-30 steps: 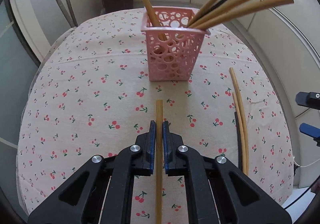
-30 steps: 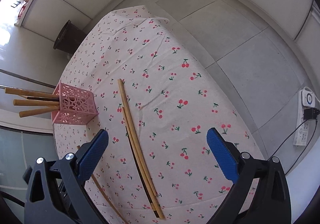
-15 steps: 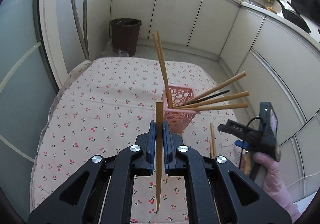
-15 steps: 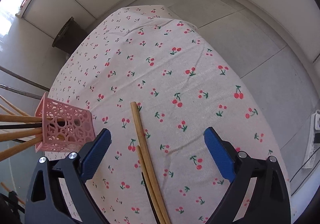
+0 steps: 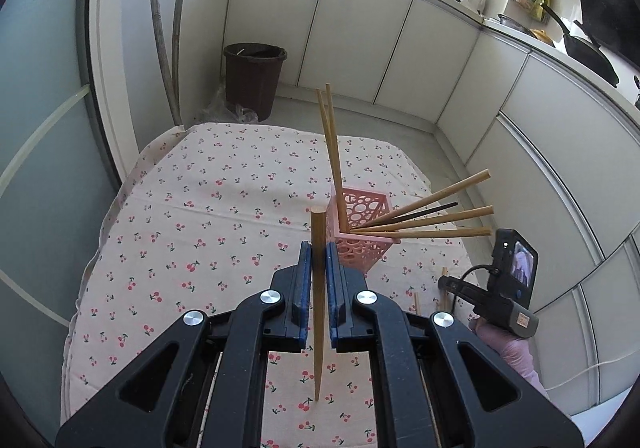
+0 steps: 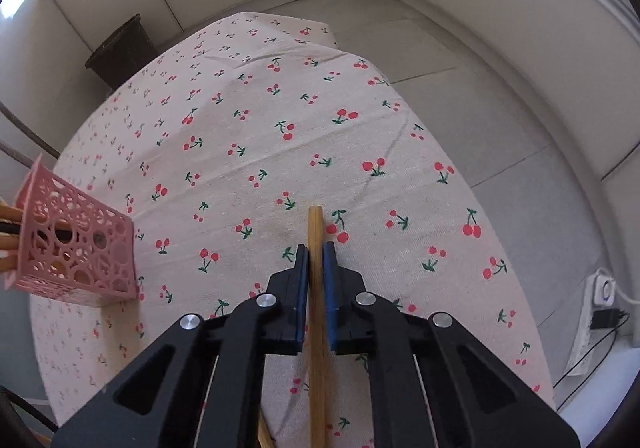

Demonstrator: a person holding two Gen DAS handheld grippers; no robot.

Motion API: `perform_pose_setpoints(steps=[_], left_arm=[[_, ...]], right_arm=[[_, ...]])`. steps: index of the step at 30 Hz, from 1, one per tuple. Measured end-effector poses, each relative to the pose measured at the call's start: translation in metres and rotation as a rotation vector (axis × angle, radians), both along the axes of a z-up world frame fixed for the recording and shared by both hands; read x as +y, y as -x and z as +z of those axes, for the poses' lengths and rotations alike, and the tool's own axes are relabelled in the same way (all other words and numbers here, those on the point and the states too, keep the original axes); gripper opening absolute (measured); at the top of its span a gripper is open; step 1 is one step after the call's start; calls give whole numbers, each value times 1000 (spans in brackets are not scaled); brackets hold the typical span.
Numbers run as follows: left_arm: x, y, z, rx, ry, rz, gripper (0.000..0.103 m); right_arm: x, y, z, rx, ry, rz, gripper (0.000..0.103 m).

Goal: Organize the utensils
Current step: 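Grasp a chopstick with the right tool while the left tool holds its chopstick, then lift both held chopsticks and carry them above the pink basket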

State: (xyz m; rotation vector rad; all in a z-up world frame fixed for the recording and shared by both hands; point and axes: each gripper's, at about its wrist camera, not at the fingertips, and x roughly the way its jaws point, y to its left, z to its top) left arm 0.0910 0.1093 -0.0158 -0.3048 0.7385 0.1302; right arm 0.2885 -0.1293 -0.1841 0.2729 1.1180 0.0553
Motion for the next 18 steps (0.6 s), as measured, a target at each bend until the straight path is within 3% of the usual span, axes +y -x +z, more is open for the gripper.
perform_pose_setpoints(steps=[8, 18], left_arm=[[2, 10, 8, -40, -1, -7, 7], [2, 24, 13, -58, 3, -31, 6]], right_arm=[[-53, 43, 56, -155, -126, 23, 8], [-60, 110, 128, -255, -173, 122, 8]])
